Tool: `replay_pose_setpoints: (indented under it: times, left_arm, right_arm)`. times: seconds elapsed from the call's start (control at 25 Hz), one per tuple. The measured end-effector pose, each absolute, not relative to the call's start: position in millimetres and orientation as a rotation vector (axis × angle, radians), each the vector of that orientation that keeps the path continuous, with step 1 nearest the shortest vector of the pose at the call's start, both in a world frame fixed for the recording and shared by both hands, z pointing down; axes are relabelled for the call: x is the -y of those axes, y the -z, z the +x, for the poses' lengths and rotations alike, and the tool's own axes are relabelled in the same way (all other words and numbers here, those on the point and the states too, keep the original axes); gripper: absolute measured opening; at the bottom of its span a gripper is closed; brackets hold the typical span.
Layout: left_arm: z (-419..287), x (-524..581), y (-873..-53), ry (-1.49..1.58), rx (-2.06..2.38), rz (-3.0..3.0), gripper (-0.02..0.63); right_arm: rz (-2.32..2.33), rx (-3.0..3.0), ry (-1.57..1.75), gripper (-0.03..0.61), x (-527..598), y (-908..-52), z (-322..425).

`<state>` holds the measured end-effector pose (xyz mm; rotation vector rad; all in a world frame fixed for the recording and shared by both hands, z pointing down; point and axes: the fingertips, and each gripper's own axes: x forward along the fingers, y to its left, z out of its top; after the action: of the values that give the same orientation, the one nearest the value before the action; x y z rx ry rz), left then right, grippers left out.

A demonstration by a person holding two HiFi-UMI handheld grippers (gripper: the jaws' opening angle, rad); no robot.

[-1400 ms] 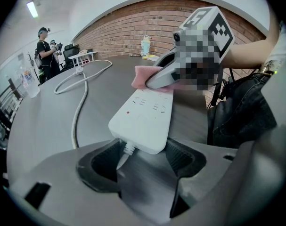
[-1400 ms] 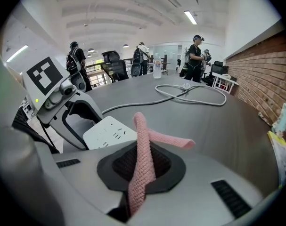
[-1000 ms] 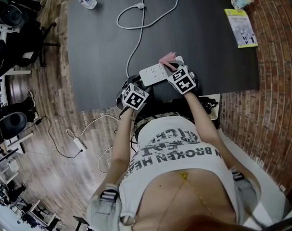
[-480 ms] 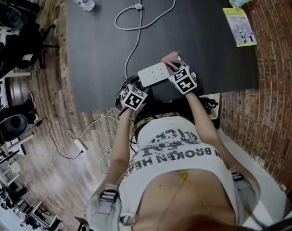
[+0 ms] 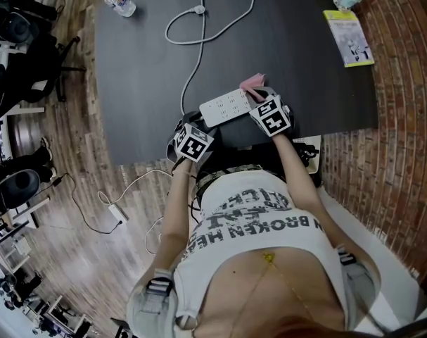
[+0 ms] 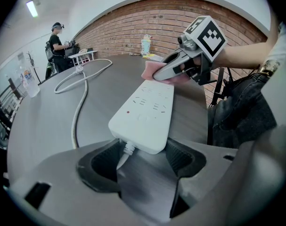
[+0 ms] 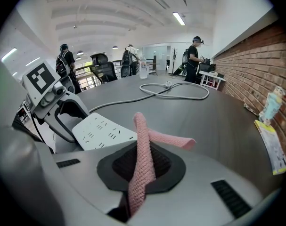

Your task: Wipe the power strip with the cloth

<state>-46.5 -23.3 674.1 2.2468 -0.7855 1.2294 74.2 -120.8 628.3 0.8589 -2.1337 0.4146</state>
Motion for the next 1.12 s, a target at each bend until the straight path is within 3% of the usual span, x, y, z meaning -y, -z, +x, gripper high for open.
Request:
replay_pose_setpoints:
  times: [1.12]
  left_arm:
    - [-46,23,-673,-1.224,0.787,2.257,0.288]
  right_arm:
    - [1.040,2.066,-0.428,0.015,131,-629,111]
